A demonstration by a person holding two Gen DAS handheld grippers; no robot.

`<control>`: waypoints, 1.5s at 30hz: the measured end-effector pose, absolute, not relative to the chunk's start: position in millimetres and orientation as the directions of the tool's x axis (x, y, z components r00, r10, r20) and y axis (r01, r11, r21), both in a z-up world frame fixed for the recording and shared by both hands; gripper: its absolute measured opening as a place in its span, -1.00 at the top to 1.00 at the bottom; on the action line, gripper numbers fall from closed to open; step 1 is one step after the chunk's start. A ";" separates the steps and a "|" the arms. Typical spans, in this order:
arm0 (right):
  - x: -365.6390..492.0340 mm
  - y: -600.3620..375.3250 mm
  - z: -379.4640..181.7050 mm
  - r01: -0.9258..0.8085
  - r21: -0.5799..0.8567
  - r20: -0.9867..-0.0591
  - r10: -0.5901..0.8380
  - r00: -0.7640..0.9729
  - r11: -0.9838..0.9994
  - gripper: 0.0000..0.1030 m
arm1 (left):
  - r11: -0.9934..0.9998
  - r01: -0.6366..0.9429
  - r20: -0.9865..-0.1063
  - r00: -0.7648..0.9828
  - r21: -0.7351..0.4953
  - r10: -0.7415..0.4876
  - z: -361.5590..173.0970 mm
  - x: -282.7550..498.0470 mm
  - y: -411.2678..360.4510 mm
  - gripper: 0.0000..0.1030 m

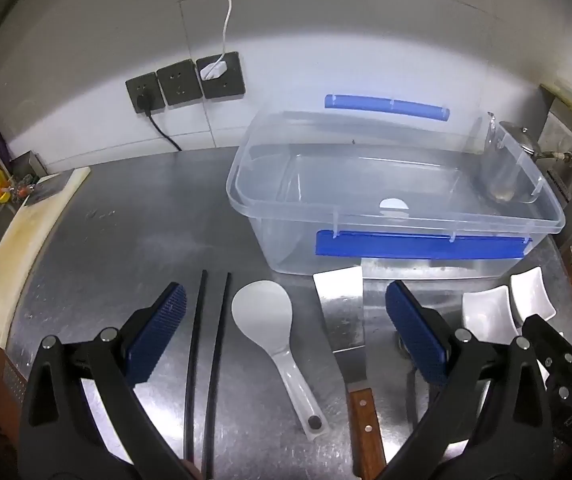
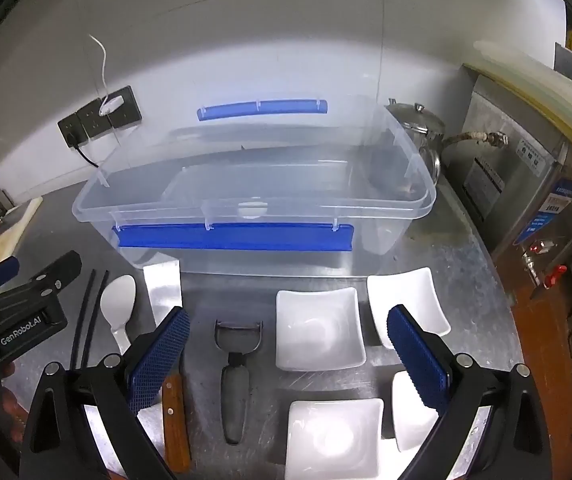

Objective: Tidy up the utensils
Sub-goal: 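Move both tools over the white square dishes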

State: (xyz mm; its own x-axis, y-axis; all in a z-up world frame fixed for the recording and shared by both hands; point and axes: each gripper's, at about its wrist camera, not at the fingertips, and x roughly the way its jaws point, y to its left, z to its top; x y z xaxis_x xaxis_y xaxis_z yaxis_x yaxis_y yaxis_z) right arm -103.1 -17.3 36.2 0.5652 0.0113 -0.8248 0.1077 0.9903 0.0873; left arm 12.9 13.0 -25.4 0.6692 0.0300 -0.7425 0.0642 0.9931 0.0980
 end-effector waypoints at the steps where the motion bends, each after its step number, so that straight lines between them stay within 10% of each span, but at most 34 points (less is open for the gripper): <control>1: -101.8 -16.4 35.4 0.107 0.086 -0.827 0.011 0.563 0.990 -0.91 | 0.993 0.062 -0.744 0.667 0.099 0.032 -25.6 13.7 13.3 -0.86; 45: -111.4 -9.0 19.7 0.152 0.037 -0.864 -0.045 0.501 0.988 -0.91 | 0.989 0.107 -0.796 0.605 0.103 0.017 -43.1 9.8 0.4 -0.86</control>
